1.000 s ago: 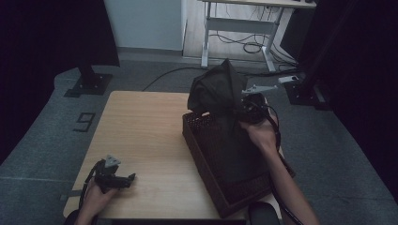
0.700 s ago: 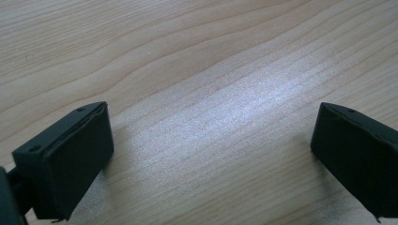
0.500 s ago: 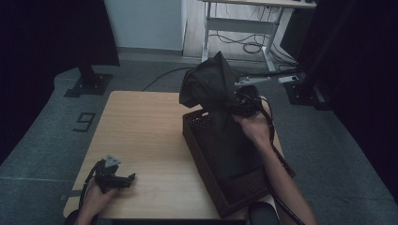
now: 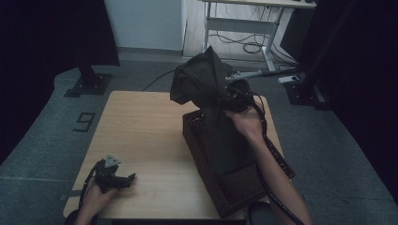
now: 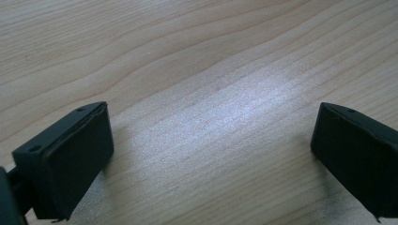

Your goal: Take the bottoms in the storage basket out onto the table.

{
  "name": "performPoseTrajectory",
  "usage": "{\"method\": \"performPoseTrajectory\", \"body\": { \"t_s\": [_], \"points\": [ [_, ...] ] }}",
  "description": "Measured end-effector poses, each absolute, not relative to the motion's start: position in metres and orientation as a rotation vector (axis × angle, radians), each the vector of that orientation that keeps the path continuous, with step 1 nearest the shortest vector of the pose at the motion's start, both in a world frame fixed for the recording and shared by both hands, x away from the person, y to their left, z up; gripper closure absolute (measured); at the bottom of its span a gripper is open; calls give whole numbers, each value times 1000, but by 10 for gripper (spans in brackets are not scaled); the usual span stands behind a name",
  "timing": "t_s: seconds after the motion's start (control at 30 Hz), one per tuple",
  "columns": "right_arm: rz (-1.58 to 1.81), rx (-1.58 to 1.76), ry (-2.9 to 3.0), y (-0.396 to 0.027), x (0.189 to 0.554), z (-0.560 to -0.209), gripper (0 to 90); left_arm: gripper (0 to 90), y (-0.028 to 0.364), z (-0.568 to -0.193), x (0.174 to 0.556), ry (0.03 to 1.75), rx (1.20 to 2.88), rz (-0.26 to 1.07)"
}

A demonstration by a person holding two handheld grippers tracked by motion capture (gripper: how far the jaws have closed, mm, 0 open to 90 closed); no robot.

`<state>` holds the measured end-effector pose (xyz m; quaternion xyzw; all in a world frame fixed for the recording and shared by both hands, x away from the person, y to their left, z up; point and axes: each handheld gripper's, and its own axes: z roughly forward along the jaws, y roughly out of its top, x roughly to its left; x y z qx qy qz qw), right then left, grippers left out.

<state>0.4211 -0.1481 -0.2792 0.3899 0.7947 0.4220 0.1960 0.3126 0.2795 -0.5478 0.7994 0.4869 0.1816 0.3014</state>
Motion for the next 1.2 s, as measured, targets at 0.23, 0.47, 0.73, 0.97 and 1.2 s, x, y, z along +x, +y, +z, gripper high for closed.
{"method": "performPoseTrajectory", "body": {
  "t_s": [0.23, 0.47, 0.73, 0.97, 1.2],
  "points": [
    [1178, 1073, 2238, -137, 423, -274, 657, 0, 280, -548, 313, 1291, 2121, 482],
    [1175, 1051, 2254, -121, 426, -270, 657, 0, 280, -548, 313, 1291, 2122, 481],
    [1178, 1022, 2270, -102, 428, -266, 657, 0, 280, -548, 313, 1292, 2121, 478],
    [1182, 996, 2291, -84, 429, -264, 657, 0, 280, -548, 313, 1292, 2121, 479],
    [1191, 973, 2306, -67, 430, -263, 657, 0, 280, -548, 313, 1303, 2115, 485]
  ]
}}
